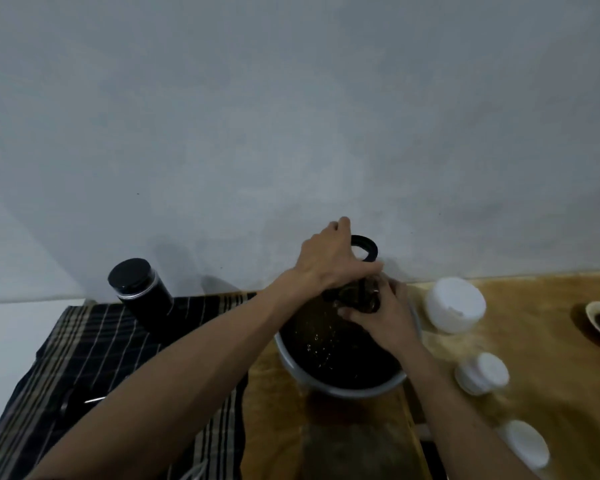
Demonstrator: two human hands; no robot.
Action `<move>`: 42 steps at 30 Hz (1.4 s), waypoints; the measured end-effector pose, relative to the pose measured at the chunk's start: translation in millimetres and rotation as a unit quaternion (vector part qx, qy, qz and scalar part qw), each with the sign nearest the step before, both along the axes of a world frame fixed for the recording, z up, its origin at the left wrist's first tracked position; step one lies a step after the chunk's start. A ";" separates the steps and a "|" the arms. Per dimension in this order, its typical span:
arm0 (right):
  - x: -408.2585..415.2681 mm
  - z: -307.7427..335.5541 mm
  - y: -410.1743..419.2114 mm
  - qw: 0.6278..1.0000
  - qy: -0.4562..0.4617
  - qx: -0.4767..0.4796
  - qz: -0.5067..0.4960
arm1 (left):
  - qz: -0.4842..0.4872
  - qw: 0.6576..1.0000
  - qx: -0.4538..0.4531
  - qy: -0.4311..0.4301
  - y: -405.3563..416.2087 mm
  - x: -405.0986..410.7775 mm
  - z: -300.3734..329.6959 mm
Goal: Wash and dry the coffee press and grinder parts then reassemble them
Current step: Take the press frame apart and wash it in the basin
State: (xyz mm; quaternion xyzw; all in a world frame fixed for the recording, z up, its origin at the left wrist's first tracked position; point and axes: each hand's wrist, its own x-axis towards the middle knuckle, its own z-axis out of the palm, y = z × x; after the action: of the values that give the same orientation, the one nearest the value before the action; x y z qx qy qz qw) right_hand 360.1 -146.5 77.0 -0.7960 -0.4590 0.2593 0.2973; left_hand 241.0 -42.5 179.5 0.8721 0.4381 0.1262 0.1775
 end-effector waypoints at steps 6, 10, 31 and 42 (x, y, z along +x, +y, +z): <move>-25.3 15.9 24.2 0.999 -0.034 0.000 0.042 | -0.078 0.992 -0.074 0.072 30.2 -38.6 48.0; -69.8 29.6 57.7 0.993 -0.031 0.024 0.107 | -0.089 0.991 -0.070 0.073 53.1 -89.2 75.7; -208.2 -110.4 163.2 0.965 0.013 -0.184 0.184 | 0.033 0.973 -0.191 0.123 106.5 -219.6 -120.1; -185.4 -80.3 179.8 0.910 -0.153 -0.240 0.302 | 0.019 0.961 -0.201 0.189 102.9 -212.2 -70.1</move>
State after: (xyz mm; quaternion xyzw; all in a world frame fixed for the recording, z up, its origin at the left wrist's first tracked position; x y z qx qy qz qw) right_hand 174.7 33.3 -3.4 -0.6967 -0.6413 0.3139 -0.0696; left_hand 28.7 60.4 109.4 0.8177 0.4967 -0.1287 0.2609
